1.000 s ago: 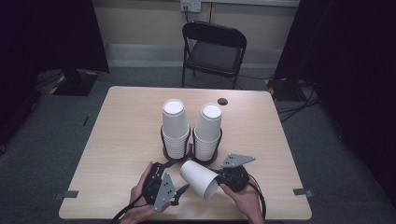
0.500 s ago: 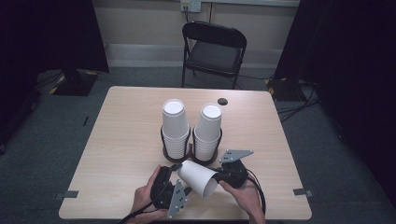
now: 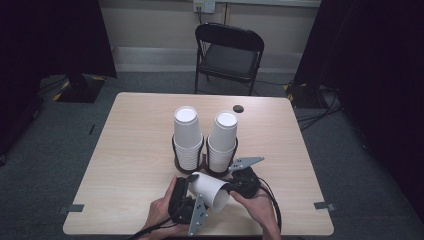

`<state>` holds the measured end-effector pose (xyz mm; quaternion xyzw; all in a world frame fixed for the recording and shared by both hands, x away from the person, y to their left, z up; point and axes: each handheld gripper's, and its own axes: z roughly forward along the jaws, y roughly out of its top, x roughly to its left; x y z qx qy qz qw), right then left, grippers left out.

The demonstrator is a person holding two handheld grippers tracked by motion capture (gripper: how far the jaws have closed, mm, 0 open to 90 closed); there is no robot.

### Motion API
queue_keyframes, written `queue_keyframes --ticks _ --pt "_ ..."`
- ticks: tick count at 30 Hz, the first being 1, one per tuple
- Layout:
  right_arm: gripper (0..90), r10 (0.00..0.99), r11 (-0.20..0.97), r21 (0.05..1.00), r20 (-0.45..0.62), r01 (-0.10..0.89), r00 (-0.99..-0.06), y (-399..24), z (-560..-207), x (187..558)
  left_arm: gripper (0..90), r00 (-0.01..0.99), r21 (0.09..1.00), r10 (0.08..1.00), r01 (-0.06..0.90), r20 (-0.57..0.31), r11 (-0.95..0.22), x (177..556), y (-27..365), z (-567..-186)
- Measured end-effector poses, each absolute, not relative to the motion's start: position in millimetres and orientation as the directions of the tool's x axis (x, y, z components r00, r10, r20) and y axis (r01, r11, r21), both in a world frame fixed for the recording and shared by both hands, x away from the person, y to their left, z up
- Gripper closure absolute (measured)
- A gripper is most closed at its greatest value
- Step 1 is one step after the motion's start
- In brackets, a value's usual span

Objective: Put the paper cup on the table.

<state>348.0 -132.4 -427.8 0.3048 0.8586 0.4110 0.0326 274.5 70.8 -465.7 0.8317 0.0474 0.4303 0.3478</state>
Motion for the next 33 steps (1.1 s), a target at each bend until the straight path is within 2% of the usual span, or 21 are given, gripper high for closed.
queue_keyframes --ticks 11,14,33 --pt "87.2 0.55 0.45 0.737 0.217 0.505 -0.807 -121 -428 351 5.1 0.624 0.636 0.39 -0.228 0.676 -0.738 274 61 -464" --pt "88.2 0.549 0.444 0.739 0.222 0.506 -0.806 -117 -429 352 8.6 0.622 0.649 0.392 -0.255 0.678 -0.717 271 57 -462" --pt "88.4 0.554 0.431 0.731 0.25 0.53 -0.794 -113 -431 353 5.3 0.62 0.665 0.412 -0.249 0.668 -0.704 273 44 -458"
